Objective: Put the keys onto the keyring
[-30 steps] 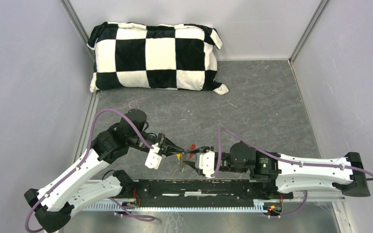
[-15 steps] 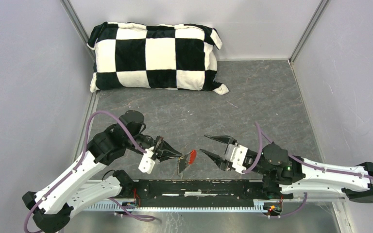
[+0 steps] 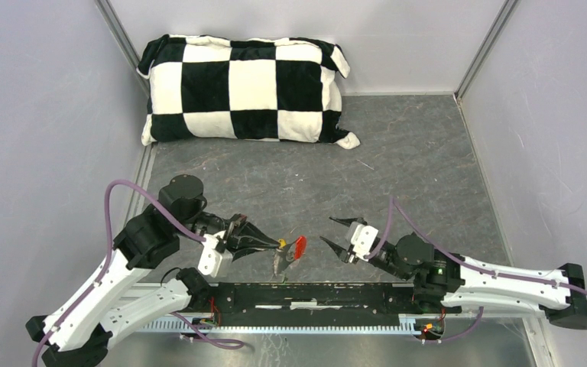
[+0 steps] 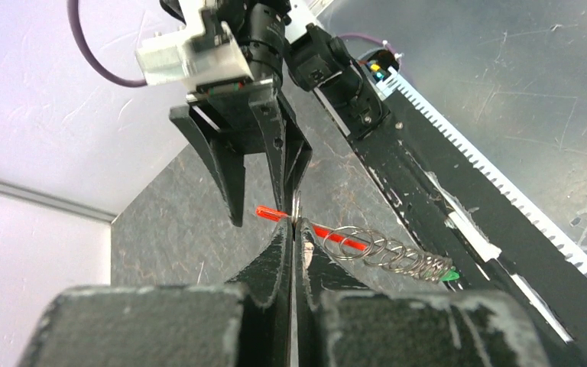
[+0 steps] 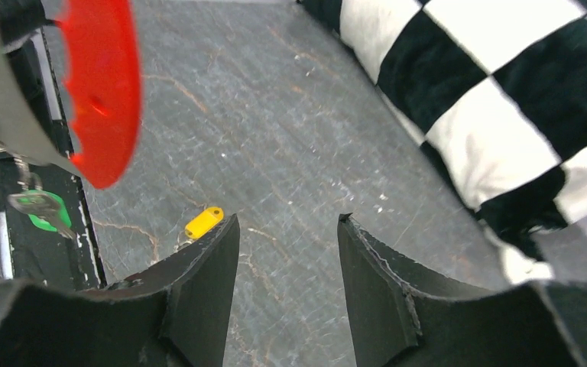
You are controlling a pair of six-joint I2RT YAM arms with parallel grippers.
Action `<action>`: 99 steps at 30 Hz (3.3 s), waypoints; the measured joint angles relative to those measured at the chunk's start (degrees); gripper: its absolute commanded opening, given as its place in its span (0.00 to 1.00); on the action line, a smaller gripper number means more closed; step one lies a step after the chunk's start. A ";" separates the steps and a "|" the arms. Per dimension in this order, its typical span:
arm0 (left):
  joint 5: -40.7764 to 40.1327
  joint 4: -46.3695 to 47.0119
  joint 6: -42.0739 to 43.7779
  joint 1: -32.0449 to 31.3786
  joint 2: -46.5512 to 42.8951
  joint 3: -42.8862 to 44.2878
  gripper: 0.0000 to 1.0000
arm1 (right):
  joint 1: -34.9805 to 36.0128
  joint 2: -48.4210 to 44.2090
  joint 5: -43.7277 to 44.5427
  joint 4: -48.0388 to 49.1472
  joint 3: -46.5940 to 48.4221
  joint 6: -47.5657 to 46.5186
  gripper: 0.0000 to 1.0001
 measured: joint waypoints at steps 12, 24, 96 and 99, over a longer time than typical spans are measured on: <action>-18.60 -11.13 7.23 0.00 -5.11 -1.97 0.02 | -14.23 29.59 -30.32 18.34 -5.53 7.98 0.51; -22.21 -14.58 7.30 0.00 -7.41 -4.02 0.02 | -11.39 45.09 -38.64 29.18 -1.16 7.76 0.43; -9.31 -8.81 4.17 0.00 5.05 -3.89 0.02 | -12.68 12.57 -31.56 -4.15 10.99 -11.91 0.00; -7.74 -7.61 4.17 0.00 6.78 -3.89 0.02 | -12.68 12.13 -33.68 -8.98 14.97 -13.40 0.00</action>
